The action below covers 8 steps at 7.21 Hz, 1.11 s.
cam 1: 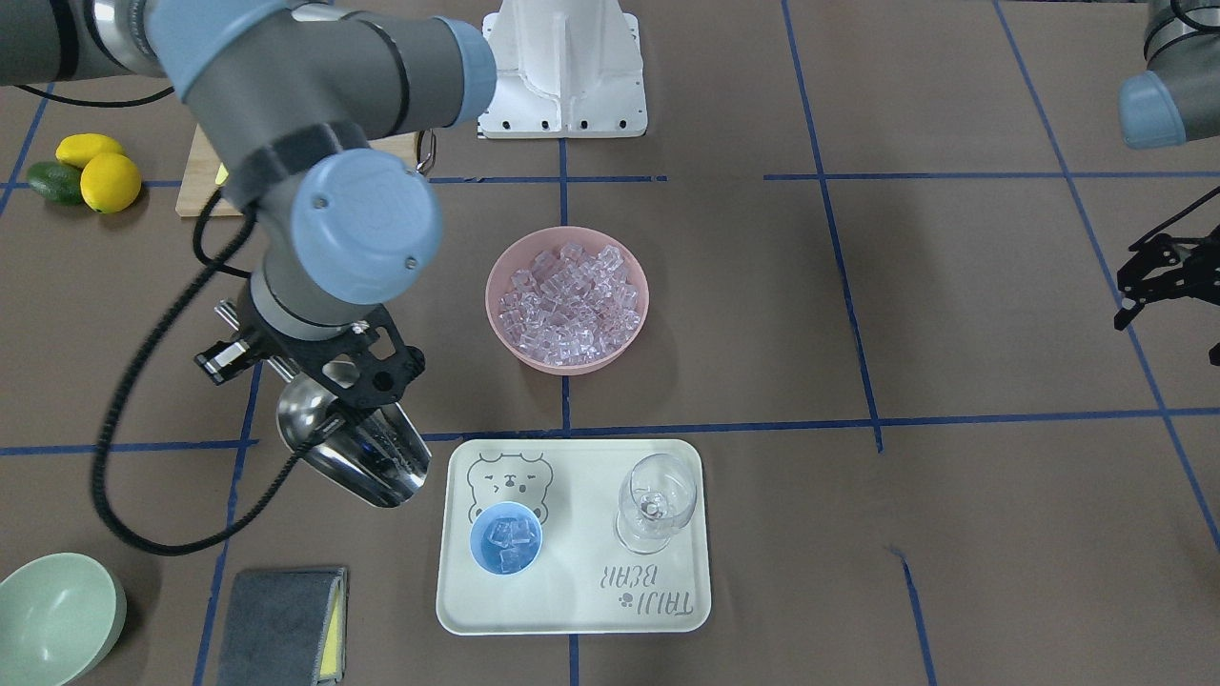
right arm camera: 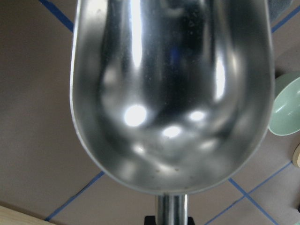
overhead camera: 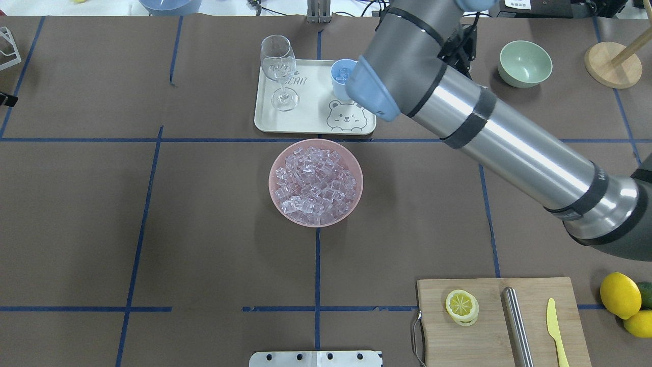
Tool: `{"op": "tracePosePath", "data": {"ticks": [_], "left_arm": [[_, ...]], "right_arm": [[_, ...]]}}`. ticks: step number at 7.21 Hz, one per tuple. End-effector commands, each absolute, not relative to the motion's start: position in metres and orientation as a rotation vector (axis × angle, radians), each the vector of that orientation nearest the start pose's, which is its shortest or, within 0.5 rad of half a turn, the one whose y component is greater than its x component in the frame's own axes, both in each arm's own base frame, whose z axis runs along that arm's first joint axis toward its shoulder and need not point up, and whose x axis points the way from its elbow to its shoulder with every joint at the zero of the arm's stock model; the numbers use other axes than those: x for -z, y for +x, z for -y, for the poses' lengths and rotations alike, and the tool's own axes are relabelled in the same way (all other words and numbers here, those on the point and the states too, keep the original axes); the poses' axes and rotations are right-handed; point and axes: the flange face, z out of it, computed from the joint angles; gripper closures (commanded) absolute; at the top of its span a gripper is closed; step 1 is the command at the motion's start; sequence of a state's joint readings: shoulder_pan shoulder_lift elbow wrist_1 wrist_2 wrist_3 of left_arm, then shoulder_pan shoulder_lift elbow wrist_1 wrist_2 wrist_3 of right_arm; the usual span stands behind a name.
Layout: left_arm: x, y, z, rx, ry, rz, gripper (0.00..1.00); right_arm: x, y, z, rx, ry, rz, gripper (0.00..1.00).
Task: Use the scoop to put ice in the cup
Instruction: 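Carry the empty scoop back toward its starting spot with the right gripper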
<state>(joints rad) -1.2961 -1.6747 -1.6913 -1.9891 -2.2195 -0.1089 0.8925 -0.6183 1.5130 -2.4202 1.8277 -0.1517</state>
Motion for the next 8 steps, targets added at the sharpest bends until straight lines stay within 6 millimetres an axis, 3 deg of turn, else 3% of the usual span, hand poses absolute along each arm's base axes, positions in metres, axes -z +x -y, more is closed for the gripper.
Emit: {"op": "tracePosePath", "data": {"ticks": [1, 3, 5, 6, 8], "left_arm": [[-0.519, 0.056, 0.556, -0.279, 0.371, -0.708, 0.00], [-0.528, 0.042, 0.551, -0.249, 0.349, -0.703, 0.00], [-0.536, 0.039, 0.545, -0.245, 0.345, -0.700, 0.00], [-0.539, 0.039, 0.545, -0.243, 0.337, -0.693, 0.00], [-0.546, 0.038, 0.541, -0.237, 0.325, -0.689, 0.00]], "right_arm": [[-0.226, -0.267, 0.590, 0.664, 0.085, 0.366, 1.00], [-0.281, -0.228, 0.600, 0.489, 0.074, 0.536, 1.00], [-0.314, -0.220, 0.599, 0.451, 0.013, 0.560, 1.00], [-0.342, -0.217, 0.584, 0.413, -0.036, 0.553, 1.00], [-0.400, -0.216, 0.534, 0.344, -0.166, 0.624, 1.00]]}}
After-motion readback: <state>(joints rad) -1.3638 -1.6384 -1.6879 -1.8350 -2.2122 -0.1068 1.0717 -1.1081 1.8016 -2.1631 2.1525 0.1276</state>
